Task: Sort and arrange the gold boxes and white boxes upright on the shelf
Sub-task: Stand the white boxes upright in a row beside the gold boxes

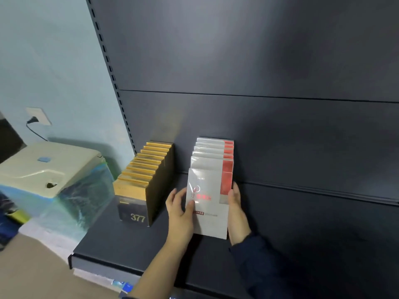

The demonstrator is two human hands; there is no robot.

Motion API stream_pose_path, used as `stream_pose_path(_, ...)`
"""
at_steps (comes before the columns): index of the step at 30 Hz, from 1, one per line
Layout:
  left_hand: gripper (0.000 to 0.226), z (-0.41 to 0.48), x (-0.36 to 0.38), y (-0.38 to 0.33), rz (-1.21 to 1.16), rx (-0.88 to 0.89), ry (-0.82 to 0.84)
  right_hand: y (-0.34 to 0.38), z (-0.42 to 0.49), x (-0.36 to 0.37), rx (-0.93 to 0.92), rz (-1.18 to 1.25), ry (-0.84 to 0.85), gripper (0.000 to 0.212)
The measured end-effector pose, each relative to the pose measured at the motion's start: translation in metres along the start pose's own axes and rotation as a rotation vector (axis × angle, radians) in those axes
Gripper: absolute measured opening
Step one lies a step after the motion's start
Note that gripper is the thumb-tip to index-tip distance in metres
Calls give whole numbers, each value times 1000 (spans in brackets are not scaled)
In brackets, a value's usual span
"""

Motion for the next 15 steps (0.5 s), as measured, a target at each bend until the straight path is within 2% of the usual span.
stream_pose_path(3,34,16,0,-3,-32,30,48,-6,17,3,6,-4,-40,73)
stream_pose_path(6,50,26,11,5,-217,-75,196,-13,33,-2,87,34,-129,79)
stream_pose_path(10,50,31,22,7,-283,-106,328,-22,46,-13,207,60,-253,55)
stream_pose_path(15,52,48,30,17,-421,-402,317,-35,56,-22,292,102,-330,54)
Point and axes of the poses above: each hand's wrist, its own z-axis towards the middle knuckle, its own x-axis out of the palm, y = z × x, the point moved 5 cm from there along z, towards the middle knuckle, and after that the axes turned 2 degrees about -x, right-handed, at the moved point
